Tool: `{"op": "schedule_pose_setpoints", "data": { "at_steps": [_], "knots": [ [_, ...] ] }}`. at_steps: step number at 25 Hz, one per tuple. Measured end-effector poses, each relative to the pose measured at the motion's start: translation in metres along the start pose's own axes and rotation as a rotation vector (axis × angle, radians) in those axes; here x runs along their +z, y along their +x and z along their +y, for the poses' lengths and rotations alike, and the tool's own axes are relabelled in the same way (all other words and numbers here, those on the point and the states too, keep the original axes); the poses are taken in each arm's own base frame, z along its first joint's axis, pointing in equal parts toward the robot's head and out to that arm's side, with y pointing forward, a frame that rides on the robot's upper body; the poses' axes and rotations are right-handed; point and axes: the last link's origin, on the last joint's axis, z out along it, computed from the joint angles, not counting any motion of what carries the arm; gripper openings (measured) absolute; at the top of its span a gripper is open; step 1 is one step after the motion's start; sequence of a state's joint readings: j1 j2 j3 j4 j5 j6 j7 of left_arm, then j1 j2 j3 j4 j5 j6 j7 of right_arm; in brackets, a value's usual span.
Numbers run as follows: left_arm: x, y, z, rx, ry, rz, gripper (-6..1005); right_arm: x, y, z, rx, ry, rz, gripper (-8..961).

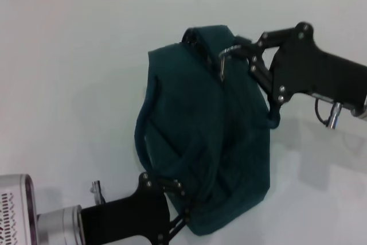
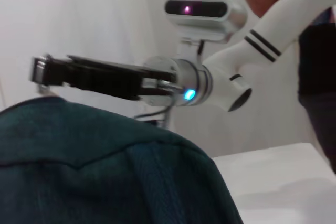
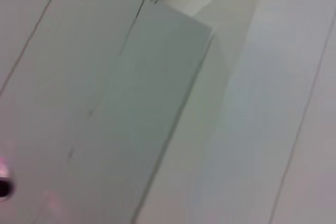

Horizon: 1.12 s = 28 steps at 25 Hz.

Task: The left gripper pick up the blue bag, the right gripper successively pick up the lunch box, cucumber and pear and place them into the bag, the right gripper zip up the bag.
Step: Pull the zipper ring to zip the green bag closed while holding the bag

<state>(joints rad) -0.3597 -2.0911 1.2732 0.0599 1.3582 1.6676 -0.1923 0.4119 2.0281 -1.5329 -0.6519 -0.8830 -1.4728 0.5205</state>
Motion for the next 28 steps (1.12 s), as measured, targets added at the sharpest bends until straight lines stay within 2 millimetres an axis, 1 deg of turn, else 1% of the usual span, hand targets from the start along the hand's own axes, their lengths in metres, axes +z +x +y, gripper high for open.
{"op": "schedule_pose_setpoints", "data": {
  "at_steps": [5,11,14,17,23,26,28],
  "knots": [
    [0.000,0.000,0.003,0.002,-0.040,-0.006,91,0.004,0.000,-0.003,-0.059,0.067,-0.015,18],
    [-0.002,0.001,0.008,0.020,-0.016,0.012,92,0.006,0.000,0.006,-0.112,0.103,-0.033,18],
    [-0.004,0.007,0.009,0.025,0.012,0.057,93,0.004,0.000,0.009,-0.115,0.106,-0.036,18],
    [-0.007,0.015,0.008,-0.013,0.057,0.120,93,0.003,-0.001,0.012,-0.112,0.103,-0.041,17],
    [-0.018,0.029,0.008,-0.105,0.138,0.228,294,0.003,-0.001,0.019,-0.130,0.093,-0.051,17],
    [-0.021,0.035,0.004,-0.189,0.137,0.278,356,0.005,-0.002,0.025,-0.145,0.094,-0.064,17],
    [-0.021,0.040,-0.002,-0.250,0.138,0.318,398,0.006,-0.002,0.027,-0.151,0.092,-0.066,17]
  ]
}}
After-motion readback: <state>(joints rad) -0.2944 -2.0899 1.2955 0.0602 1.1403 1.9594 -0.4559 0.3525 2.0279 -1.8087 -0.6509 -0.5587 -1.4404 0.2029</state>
